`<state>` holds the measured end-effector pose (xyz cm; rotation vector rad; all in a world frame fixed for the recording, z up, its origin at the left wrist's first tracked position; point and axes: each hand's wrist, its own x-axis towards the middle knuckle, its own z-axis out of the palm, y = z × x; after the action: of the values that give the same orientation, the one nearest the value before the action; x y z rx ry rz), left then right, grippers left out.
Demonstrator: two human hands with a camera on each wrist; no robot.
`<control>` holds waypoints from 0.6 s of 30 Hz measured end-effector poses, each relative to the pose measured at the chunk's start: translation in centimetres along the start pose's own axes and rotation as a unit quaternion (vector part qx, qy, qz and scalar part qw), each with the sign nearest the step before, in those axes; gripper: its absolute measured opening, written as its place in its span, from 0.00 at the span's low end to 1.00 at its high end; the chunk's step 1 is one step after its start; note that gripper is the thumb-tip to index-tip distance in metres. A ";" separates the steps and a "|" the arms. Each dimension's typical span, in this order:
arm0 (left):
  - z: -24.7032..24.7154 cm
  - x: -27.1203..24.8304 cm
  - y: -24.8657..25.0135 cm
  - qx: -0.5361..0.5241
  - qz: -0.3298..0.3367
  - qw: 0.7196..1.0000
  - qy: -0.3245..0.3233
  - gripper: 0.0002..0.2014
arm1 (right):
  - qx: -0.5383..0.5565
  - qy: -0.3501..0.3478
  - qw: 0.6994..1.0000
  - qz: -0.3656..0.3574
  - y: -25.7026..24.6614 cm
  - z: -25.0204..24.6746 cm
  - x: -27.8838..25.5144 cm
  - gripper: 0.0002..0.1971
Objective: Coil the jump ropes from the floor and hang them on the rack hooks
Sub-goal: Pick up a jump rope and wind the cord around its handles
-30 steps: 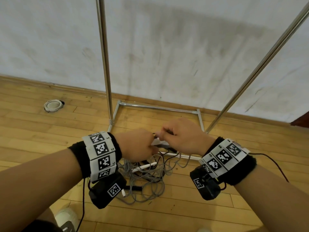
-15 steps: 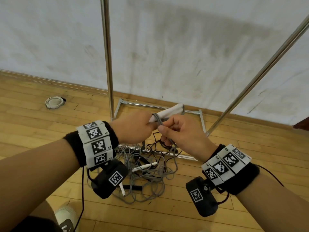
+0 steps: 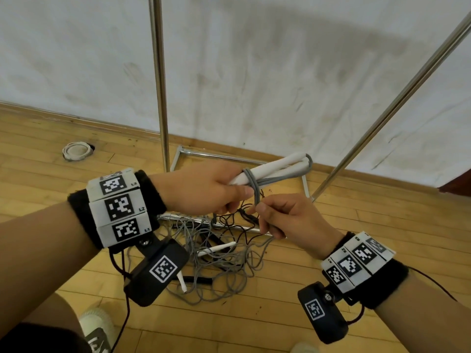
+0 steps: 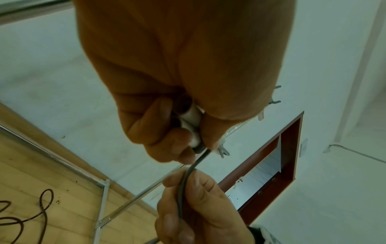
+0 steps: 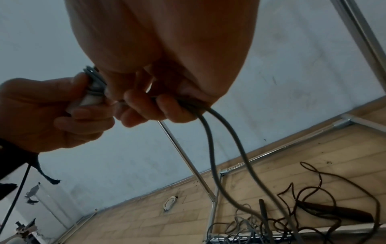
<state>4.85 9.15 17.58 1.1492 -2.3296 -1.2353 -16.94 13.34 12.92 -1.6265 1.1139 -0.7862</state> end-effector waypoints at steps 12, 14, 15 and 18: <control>1.0 -1.2 1.8 0.013 0.032 0.980 -0.198 0.09 | -0.274 -0.166 0.940 0.114 0.8 -2.4 -0.1 0.09; 1.3 -1.4 2.0 0.058 0.033 0.975 -0.213 0.11 | -0.283 -0.180 0.939 0.081 0.1 -2.6 0.3 0.09; 1.6 -1.5 2.2 0.085 0.032 0.971 -0.222 0.11 | -0.286 -0.190 0.937 0.067 -0.1 -2.7 0.3 0.07; 2.7 -1.5 2.4 0.159 0.021 0.954 -0.254 0.12 | -0.294 -0.194 0.935 0.045 -0.7 -2.6 -0.2 0.13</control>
<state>3.15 12.60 18.04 0.9393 -3.0082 -1.2921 -19.05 12.64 14.40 -2.0888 1.1806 -0.0399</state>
